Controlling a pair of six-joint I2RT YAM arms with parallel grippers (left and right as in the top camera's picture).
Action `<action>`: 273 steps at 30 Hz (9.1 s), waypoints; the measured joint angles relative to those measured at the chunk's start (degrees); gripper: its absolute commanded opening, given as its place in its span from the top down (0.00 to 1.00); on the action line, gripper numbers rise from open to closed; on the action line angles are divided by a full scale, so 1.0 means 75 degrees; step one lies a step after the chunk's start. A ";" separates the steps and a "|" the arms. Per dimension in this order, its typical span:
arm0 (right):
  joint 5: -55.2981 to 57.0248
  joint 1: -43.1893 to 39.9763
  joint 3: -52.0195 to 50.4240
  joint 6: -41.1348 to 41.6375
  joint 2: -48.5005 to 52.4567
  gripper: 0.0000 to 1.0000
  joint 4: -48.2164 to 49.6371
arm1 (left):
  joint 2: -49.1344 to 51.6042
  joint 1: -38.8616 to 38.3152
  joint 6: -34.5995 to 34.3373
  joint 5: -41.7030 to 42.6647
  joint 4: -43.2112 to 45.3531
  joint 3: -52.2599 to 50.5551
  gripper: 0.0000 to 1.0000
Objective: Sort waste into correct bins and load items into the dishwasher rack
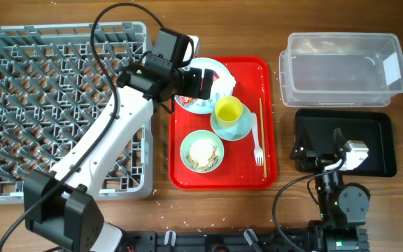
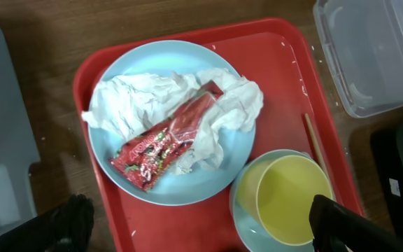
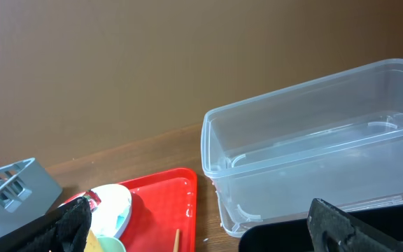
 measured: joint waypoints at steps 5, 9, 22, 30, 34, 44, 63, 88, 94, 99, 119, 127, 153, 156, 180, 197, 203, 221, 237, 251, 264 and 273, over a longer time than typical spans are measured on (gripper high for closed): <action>0.0000 0.0000 0.0000 0.0000 0.0000 0.01 0.0000 | -0.0577 0.1955 -0.1078 -0.0350 -0.0393 0.0015 0.00; -0.0003 0.0000 0.0000 0.0000 0.0000 0.00 0.0000 | -0.0956 0.3835 -0.1655 -0.0452 -0.1224 0.0038 0.00; -0.1209 0.0000 0.0000 0.7140 0.0003 0.00 0.0122 | -0.0956 0.4823 -0.1778 -0.0463 -0.1524 0.0038 0.00; -0.2672 0.0000 0.0393 0.8827 0.0096 0.00 0.3101 | -0.0956 0.4823 -0.1807 -0.0463 -0.1545 0.0038 0.00; -0.3075 0.0000 0.2565 0.6560 0.1186 0.00 -0.0207 | -0.0956 0.4823 -0.1807 -0.0463 -0.1533 0.0038 0.00; -0.2704 0.1335 0.7137 0.2343 0.8247 0.00 -0.4567 | -0.0979 0.4823 -0.1807 -0.0463 -0.1547 0.0038 0.00; 0.4619 0.1810 0.7487 0.6266 0.5080 0.00 -0.8437 | -0.0976 0.4823 -0.1807 -0.0463 -0.1547 0.0038 0.00; 0.5240 0.1810 0.7487 0.6784 0.5117 0.00 -0.8510 | 0.1052 -0.1684 -0.0723 0.0833 -0.2964 0.2451 0.01; 0.5240 0.1810 0.7487 0.6784 0.5117 0.00 -0.8510 | 0.1941 -0.2477 -0.0469 -0.0641 -0.1381 0.2445 0.33; 0.5240 0.1810 0.7487 0.6784 0.5117 0.00 -0.8510 | 0.2751 -0.2736 -0.0478 -0.0822 -0.1311 0.2451 0.55; 0.5240 0.1810 0.7487 0.6784 0.5117 0.00 -0.8507 | 0.2970 -0.2830 -0.0831 -0.0863 -0.1612 0.1996 0.69; 0.5240 0.1810 0.7487 0.6784 0.5117 0.00 -0.8510 | 0.2973 -0.2830 -0.0877 -0.0863 -0.1475 0.1789 0.96; 0.5240 0.1810 0.7487 0.6784 0.5117 0.00 -0.8510 | 0.0953 0.5898 -0.1233 0.5945 -0.1836 0.2136 0.96; 0.5240 0.1810 0.7487 0.6784 0.5117 0.00 -0.8510 | 0.1932 0.6330 -0.1250 0.6959 -0.1405 0.2116 0.96; 0.5240 0.1810 0.7487 0.6784 0.5117 0.00 -0.8507 | 0.3564 0.7609 -0.1291 0.7976 -0.1195 0.2116 0.96; 0.5240 0.1810 0.7487 0.6784 0.5117 0.00 -0.8507 | 0.3485 0.8250 -0.1067 0.8105 -0.2314 0.2157 0.96; 0.5240 0.1810 0.7487 0.6784 0.5117 0.00 -0.8507 | 0.3500 0.8244 -0.0848 0.8309 -0.2495 0.1670 0.96; 0.5240 0.1810 0.7487 0.6784 0.5117 0.00 -0.8507 | 0.2798 0.8615 -0.1434 0.3314 -0.2873 0.1445 0.89; 0.5240 0.1810 0.7487 0.6784 0.5117 0.00 -0.8510 | 0.1816 0.4482 -0.1731 -0.1122 -0.1699 0.1431 0.96; 0.5240 0.1810 0.7487 0.6784 0.5117 0.00 -0.8510 | 0.1661 0.5531 -0.2401 -0.2238 -0.2774 0.1483 0.96; 0.5240 0.1810 0.7487 0.6784 0.5117 0.00 -0.8510 | 0.0204 0.3587 -0.0912 0.3754 -0.3270 0.1425 0.25; 0.5240 0.1810 0.7487 0.6784 0.5117 0.00 -0.8510 | 0.1326 -0.2072 -0.0530 -0.0248 -0.1221 0.1419 0.13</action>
